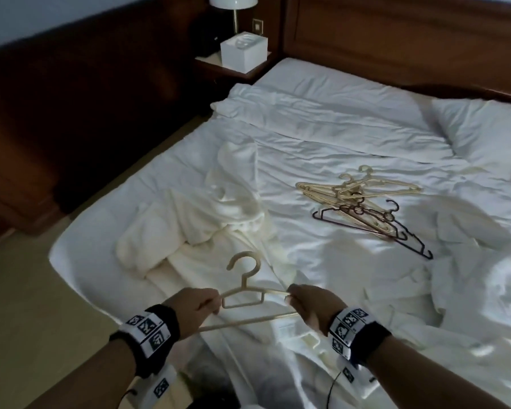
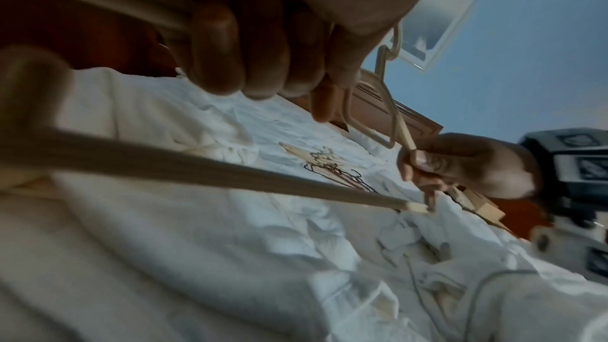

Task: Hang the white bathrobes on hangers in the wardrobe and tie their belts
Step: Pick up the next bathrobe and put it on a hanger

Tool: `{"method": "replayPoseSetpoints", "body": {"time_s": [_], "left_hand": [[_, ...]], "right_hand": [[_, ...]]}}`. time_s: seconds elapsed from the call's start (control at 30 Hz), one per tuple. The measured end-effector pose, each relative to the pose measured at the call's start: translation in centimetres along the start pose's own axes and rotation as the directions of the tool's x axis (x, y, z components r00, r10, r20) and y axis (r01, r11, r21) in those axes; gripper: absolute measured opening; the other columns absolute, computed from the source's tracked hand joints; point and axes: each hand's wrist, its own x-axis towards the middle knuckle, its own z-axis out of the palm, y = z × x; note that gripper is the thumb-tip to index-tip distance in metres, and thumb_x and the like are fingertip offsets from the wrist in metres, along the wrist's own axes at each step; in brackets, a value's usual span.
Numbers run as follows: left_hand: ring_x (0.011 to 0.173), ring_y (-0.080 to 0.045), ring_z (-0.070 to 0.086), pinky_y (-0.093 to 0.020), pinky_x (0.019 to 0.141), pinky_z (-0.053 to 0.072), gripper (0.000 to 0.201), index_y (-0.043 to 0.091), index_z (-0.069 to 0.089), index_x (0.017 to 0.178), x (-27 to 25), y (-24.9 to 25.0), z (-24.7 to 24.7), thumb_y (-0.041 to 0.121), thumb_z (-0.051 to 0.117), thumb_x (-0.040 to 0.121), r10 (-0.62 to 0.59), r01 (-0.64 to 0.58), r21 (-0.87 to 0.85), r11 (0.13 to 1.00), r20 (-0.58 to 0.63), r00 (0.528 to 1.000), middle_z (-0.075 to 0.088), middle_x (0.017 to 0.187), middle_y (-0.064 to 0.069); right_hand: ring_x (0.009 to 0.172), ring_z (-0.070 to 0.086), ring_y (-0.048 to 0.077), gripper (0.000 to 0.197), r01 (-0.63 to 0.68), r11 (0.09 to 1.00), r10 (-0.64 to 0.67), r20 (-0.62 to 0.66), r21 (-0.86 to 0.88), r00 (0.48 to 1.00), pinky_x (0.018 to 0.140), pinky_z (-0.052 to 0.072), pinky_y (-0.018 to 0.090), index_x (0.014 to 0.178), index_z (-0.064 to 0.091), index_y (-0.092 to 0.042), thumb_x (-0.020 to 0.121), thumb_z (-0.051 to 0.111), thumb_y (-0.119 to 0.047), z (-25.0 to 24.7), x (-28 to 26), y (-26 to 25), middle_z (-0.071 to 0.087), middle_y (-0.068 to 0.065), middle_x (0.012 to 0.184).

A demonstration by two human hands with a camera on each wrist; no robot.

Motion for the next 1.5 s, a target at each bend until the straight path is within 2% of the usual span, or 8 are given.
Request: {"method": "replayPoseSetpoints", "body": {"time_s": [0.13,0.23,0.57,0.73,0.93,1.1,1.3,1.5], "left_hand": [[0.065,-0.003,0.050,-0.027,0.065,0.047,0.016,0.034,0.053,0.079,0.7,-1.2,-0.4,0.039,0.050,0.094,0.098,-0.093,0.035,0.995,-0.190,0.977,0.052,0.070,0.009],[0.096,-0.013,0.056,-0.031,0.090,0.048,0.030,0.027,0.057,0.118,3.7,-4.8,-1.6,0.030,0.061,0.088,-0.004,0.002,-0.005,1.000,-0.315,0.949,0.051,0.107,0.003],[0.145,-0.028,0.010,-0.040,0.114,0.025,0.085,0.030,0.004,0.151,16.9,-13.2,-8.4,0.045,0.056,0.085,-0.116,0.109,0.630,0.769,-0.031,0.993,-0.005,0.159,-0.006],[0.144,-0.032,-0.019,-0.055,0.112,0.015,0.121,0.045,-0.036,0.134,25.3,-14.7,-9.3,0.044,0.070,0.076,-0.040,0.021,0.797,0.604,0.004,0.999,-0.047,0.145,-0.007],[0.109,-0.029,0.058,-0.041,0.090,0.049,0.049,0.030,0.038,0.133,28.8,-14.2,-8.4,0.015,0.041,0.086,-0.022,-0.036,0.737,0.675,0.068,0.997,0.058,0.120,-0.006],[0.100,-0.034,0.060,-0.033,0.082,0.045,0.040,0.019,0.045,0.126,23.6,-10.2,-13.5,0.036,0.053,0.091,0.050,-0.045,0.099,0.994,-0.053,0.997,0.063,0.113,-0.016],[0.091,0.000,0.062,-0.018,0.080,0.047,0.021,0.038,0.061,0.099,13.1,-1.9,-22.0,0.047,0.051,0.083,0.411,-0.436,-0.301,0.848,-0.147,0.900,0.069,0.098,0.013],[0.090,-0.014,0.069,-0.024,0.072,0.054,0.035,0.025,0.071,0.102,4.7,1.2,-28.3,0.053,0.058,0.086,0.460,-0.482,-0.518,0.707,-0.181,0.869,0.074,0.098,-0.001]], "right_hand": [[0.080,0.054,0.018,0.031,-0.029,0.997,0.034,-0.079,0.069,0.996,0.072,0.041,0.032,0.100,0.051,-0.024,0.102,0.028,-0.046,0.8,-0.9,-0.6,0.055,-0.009,0.085],[0.077,0.056,0.017,0.030,-0.224,0.967,0.244,-0.186,0.120,0.952,0.072,0.047,0.033,0.096,0.051,-0.028,0.100,0.029,-0.048,-0.1,-0.2,-0.7,0.060,-0.008,0.083],[0.107,0.059,0.015,0.043,-0.451,0.654,0.710,-0.287,0.607,0.643,0.091,0.041,0.022,0.136,0.051,-0.026,0.097,0.043,-0.011,3.2,2.6,-2.7,0.063,0.001,0.124],[0.077,0.051,-0.003,0.062,-0.408,0.568,0.787,-0.326,0.715,0.524,0.067,0.036,0.014,0.148,0.029,-0.037,0.096,0.041,-0.006,4.9,3.3,-5.7,0.059,0.000,0.106],[0.082,0.050,0.000,0.050,-0.442,0.673,0.724,-0.406,0.592,0.558,0.067,0.039,0.003,0.127,0.049,-0.046,0.092,0.055,-0.011,5.9,2.8,-7.1,0.041,-0.013,0.098],[0.079,0.050,0.004,0.049,-0.444,0.696,0.692,-0.360,0.565,0.626,0.082,0.049,0.020,0.133,0.048,-0.041,0.088,0.065,-0.032,2.8,4.6,-10.2,0.032,-0.011,0.107],[0.107,0.036,0.013,0.102,-0.243,0.869,0.446,-0.468,0.432,0.763,0.099,0.036,0.025,0.149,0.016,-0.045,0.067,0.072,-0.067,-5.1,12.2,-15.0,0.022,-0.003,0.118],[0.085,0.042,0.005,0.047,0.048,0.928,0.227,-0.660,0.371,0.717,0.086,0.045,0.025,0.107,0.065,-0.025,0.080,0.056,-0.062,-10.0,15.8,-19.4,0.034,-0.007,0.099]]}}
